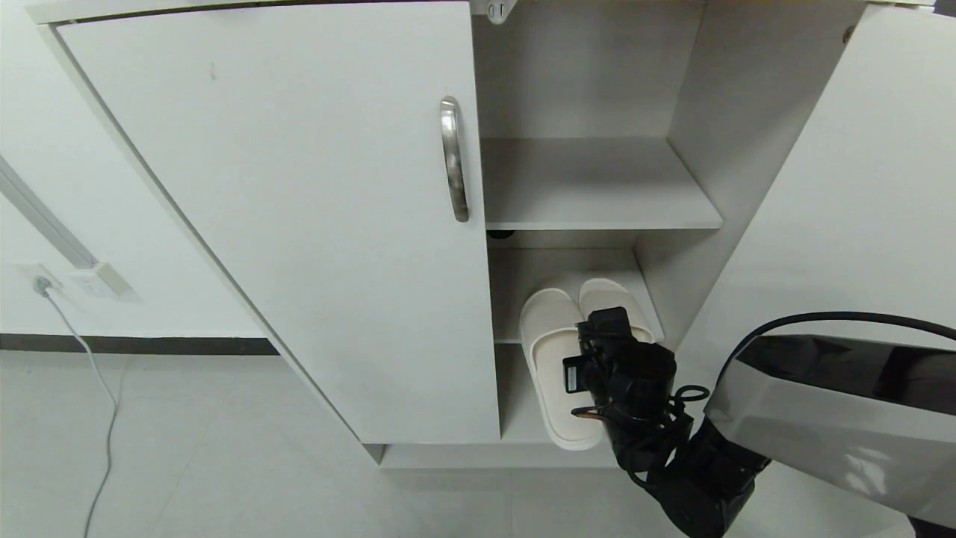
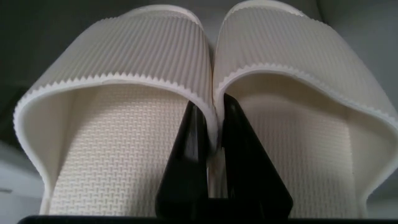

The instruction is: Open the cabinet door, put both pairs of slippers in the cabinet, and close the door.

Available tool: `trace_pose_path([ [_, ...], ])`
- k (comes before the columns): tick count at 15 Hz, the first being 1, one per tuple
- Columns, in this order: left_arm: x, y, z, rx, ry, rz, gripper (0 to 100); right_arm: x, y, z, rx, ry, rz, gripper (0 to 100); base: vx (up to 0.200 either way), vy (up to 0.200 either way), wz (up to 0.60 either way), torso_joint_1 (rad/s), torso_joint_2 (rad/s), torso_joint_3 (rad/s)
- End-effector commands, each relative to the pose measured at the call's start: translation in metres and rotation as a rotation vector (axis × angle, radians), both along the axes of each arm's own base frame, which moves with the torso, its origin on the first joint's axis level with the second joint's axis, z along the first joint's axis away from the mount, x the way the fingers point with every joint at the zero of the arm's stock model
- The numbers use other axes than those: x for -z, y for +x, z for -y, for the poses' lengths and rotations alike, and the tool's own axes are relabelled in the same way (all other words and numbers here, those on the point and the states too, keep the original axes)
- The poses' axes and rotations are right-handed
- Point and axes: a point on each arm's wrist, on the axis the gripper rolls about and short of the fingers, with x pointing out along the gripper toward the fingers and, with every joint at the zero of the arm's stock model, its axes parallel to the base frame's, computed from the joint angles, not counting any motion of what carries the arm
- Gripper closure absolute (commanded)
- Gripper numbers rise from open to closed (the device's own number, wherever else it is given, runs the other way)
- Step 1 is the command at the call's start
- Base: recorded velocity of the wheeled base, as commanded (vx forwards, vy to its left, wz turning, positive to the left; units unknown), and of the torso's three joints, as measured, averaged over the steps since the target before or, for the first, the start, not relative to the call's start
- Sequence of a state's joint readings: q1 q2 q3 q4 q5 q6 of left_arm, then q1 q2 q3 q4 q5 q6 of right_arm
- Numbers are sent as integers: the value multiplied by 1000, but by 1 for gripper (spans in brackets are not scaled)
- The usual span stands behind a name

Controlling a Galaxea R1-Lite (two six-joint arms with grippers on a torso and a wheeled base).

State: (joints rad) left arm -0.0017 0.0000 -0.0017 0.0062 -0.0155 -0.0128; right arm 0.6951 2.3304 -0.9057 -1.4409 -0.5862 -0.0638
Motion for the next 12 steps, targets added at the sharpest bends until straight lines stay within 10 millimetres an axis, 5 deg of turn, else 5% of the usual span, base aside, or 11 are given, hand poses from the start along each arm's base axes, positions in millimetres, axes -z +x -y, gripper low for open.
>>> trace_pose_path([
  [1,0,0,0,0,-1,-2,100,6,4,-2,-5,-12,-14,100,0,0,0,0,0,0],
  [4,0,0,0,0,-1,-2,100,9,10,-6,-3,-10,-41,100,0,0,0,0,0,0],
  [12,0,0,0,0,0,-2,100,-26,62,-11,24,91,-94,100,0,0,0,0,0,0],
])
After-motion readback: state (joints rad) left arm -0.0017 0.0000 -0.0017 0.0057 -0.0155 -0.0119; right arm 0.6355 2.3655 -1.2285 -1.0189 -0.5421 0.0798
